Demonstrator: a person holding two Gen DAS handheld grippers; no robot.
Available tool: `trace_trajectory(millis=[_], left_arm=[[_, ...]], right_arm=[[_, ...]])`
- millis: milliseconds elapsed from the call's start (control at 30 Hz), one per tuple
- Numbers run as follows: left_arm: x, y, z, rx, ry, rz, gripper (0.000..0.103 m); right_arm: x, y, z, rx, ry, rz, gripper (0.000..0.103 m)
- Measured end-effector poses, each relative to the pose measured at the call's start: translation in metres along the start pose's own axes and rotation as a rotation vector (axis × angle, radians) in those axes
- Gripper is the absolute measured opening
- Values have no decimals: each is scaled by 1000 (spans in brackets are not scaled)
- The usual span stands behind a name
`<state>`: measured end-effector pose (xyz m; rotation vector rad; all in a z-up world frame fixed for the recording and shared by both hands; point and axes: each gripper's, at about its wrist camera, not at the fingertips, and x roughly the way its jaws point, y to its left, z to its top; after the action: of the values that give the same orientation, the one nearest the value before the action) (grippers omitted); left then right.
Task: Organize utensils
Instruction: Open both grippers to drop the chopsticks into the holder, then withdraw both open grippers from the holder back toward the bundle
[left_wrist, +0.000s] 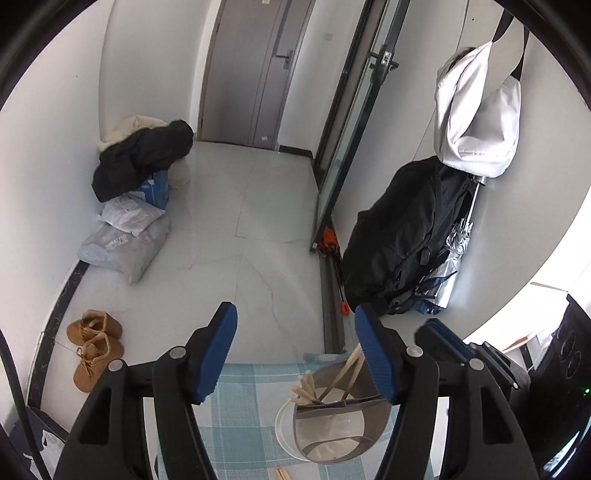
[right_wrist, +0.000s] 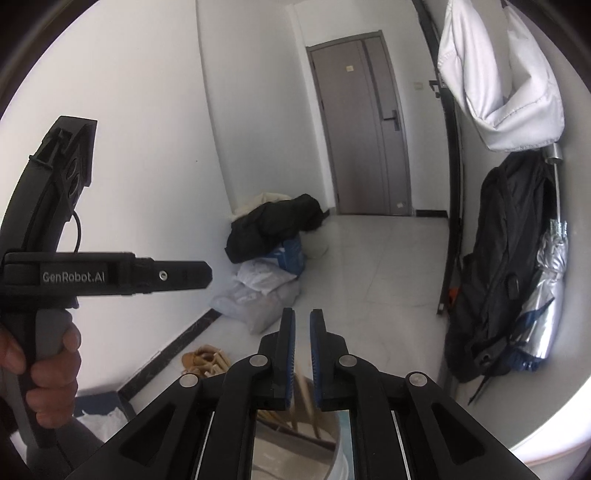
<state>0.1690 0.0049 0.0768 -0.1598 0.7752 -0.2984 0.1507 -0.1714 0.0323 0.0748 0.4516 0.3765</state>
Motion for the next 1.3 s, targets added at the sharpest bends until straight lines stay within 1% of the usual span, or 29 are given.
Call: trace_trajectory(millis=[67,100,167,233,300,333,400,633,667,700,800,867,1033,1100,1300], left_arm=[[-7,0,-1,7,-19,27,64],[-9,0,-2,6,-25,37,68],[-15,2,-5,1,-38,49,72],[-22,2,-8,-1,-55,62,73],[-29,2,-11,4,-69,89,74],[-33,2,-13,4,-75,94,75],[-39,2,-17,0,-83,97,76],[-63,-2,-35,4,-127,125,78],[-67,-3,-38,6,-135,128,79],[-69,-3,-40,9,-142,131,82],[-79,-7,-49,18,-174,155,90],[-84,-8,-56,20,-186,163,92],[-92,-10,-71,32,-206,187,93],[-95,-11,-75,35,-209,187,93],[-100,-10,-94,41,-223,197,93]], right_arm=[[-6,-2,1,12,-6,-6,15],[-11,-2,1,20,-10,-9,16],[-21,-1,0,36,-19,-21,19],[-31,-2,0,48,-32,-29,23],[-43,-1,-1,56,-46,-39,31],[-46,1,-1,55,-50,-45,33],[-58,6,-2,47,-67,-66,43],[-90,25,-3,7,-106,-101,58],[-94,28,-5,3,-109,-105,61],[-97,30,-6,0,-111,-110,63],[-108,37,-11,-7,-122,-130,64],[-114,40,-15,-7,-125,-131,65],[-130,45,-29,-2,-136,-149,74],[-134,45,-34,1,-143,-154,80],[-148,58,-52,-10,-134,-177,82]])
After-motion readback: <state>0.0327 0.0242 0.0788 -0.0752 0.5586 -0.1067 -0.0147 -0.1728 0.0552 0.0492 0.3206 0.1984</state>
